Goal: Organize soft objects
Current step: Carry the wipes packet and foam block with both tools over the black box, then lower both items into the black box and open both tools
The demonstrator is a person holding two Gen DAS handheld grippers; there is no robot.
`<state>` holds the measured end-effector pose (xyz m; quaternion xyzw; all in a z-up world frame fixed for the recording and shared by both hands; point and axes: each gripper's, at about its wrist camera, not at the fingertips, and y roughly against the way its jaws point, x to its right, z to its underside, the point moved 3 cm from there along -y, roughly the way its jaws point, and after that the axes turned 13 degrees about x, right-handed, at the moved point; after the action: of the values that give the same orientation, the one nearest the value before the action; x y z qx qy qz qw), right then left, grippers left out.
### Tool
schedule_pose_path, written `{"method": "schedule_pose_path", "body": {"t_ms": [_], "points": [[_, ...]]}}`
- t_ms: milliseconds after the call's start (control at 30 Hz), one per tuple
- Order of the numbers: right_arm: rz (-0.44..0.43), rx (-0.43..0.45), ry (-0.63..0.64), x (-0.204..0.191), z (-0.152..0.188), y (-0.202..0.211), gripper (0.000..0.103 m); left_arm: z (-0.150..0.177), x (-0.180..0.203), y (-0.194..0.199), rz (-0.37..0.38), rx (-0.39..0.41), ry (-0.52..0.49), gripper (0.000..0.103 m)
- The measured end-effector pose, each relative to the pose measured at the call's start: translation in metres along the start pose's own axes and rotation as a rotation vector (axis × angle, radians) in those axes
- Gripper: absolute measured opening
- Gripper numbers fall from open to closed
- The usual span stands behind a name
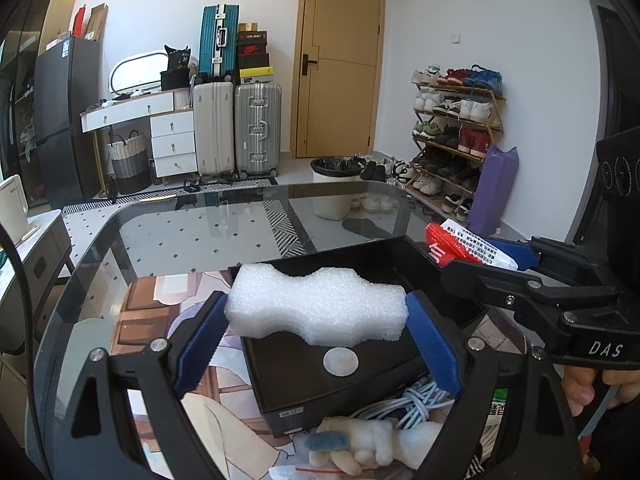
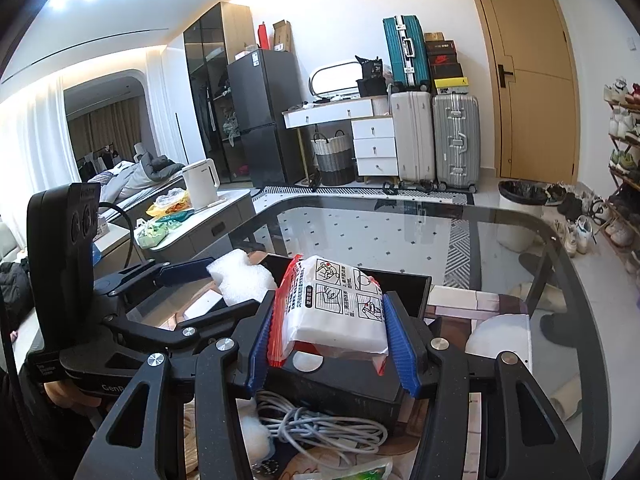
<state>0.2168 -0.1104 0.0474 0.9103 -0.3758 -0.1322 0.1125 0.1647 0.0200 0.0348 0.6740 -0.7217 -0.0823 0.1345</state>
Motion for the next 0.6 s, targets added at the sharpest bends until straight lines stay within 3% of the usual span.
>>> {"method": "schedule_pose_path", "body": {"t_ms": [600], "points": [[-0.009, -0.04, -0.022, 0.015, 0.008, -0.026, 0.052, 0.002, -0.005, -0.017, 0.013, -0.024, 0.008, 0.088]]}}
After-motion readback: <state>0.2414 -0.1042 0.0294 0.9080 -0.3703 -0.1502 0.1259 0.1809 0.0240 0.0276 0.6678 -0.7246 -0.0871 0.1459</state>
